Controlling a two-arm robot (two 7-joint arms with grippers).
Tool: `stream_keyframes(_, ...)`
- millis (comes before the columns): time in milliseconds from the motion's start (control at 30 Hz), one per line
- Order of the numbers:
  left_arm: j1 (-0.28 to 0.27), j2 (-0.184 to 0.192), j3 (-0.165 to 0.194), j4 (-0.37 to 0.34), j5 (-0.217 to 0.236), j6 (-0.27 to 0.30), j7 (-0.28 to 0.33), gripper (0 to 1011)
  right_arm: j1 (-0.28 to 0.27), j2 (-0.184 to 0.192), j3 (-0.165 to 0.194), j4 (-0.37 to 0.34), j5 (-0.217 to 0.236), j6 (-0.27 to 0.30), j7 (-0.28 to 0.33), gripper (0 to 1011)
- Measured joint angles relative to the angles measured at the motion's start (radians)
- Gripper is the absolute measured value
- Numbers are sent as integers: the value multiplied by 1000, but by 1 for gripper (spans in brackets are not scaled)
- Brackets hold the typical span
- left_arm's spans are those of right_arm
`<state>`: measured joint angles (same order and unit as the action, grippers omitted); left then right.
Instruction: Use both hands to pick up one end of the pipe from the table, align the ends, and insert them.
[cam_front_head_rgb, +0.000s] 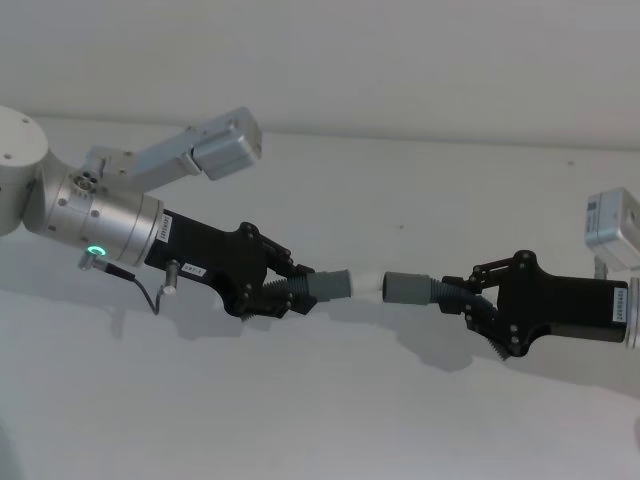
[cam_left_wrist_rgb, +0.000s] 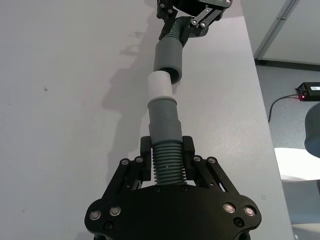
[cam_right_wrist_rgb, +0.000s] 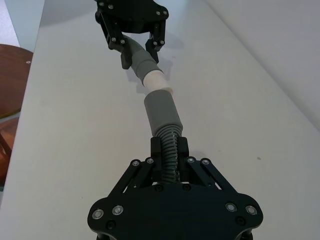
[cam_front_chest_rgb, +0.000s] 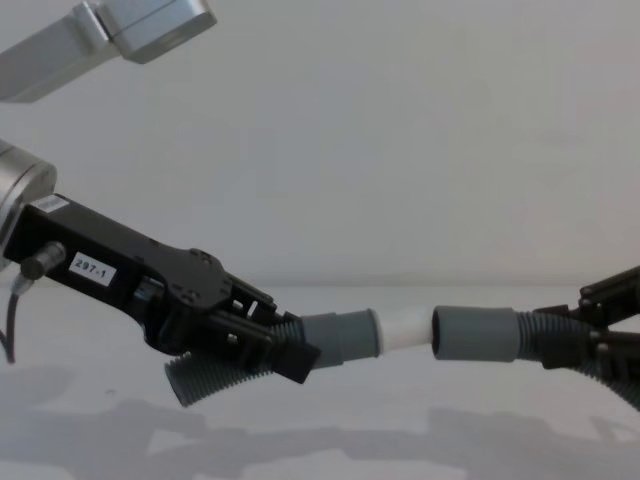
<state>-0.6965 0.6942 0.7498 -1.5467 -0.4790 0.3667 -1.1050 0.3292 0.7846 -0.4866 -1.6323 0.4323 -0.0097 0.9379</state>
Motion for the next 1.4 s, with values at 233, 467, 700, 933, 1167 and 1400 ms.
stream_keyframes(233,-1,1,3,-1,-5,-4,2,348,3,1,-3,3,10,-4,5,175)
stream_keyframes(467,-1,2,5,-3,-11,-7,7,348,6,1,-6,5,20,-7,7,175)
stream_keyframes(700,1,4,6,-6,-19,-12,12,348,8,0,-10,7,30,-9,8,175)
stream_keyframes(933,2,8,9,-12,-27,-17,13,348,10,0,-14,11,39,-11,8,175)
stream_keyframes(1167,4,15,11,-21,-36,-26,9,348,13,1,-17,14,49,-14,6,175)
stream_keyframes(1400,6,22,15,-33,-47,-36,2,348,13,4,-19,14,57,-18,0,175)
